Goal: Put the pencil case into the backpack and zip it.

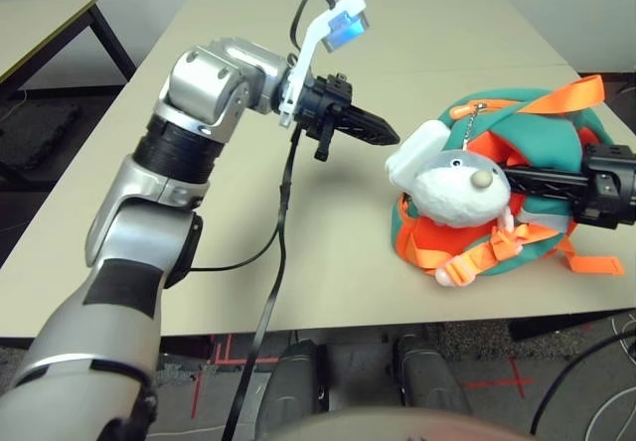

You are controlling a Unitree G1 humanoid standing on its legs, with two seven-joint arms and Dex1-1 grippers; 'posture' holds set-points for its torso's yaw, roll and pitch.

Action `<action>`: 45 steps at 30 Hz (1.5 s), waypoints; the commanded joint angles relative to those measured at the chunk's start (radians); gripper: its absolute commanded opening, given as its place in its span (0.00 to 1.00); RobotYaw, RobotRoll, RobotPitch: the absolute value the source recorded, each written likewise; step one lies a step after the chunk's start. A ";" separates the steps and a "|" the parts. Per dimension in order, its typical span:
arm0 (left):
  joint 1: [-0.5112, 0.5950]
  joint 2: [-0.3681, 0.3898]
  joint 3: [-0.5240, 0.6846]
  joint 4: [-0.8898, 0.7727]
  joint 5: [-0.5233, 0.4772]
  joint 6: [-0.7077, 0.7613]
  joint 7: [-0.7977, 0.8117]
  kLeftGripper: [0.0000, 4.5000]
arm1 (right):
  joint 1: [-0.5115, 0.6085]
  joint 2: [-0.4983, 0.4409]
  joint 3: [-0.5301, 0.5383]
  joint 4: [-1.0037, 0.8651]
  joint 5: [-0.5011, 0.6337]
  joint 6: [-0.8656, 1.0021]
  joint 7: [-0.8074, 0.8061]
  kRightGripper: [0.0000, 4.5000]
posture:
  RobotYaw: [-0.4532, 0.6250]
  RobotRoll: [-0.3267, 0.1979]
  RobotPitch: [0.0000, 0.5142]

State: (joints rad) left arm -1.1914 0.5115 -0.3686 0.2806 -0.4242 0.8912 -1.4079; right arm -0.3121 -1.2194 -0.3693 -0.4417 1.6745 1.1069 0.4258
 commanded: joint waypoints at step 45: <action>-0.009 0.144 0.144 -0.323 -0.087 0.084 0.031 0.88 | -0.037 0.062 0.061 0.009 -0.044 -0.005 0.020 0.02 | 0.37 0.62 0.14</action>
State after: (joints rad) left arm -1.2117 0.6654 -0.2229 -0.0075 -0.4894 0.9615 -1.3844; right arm -0.3385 -1.1655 -0.3296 -0.4227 1.6347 1.1067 0.4282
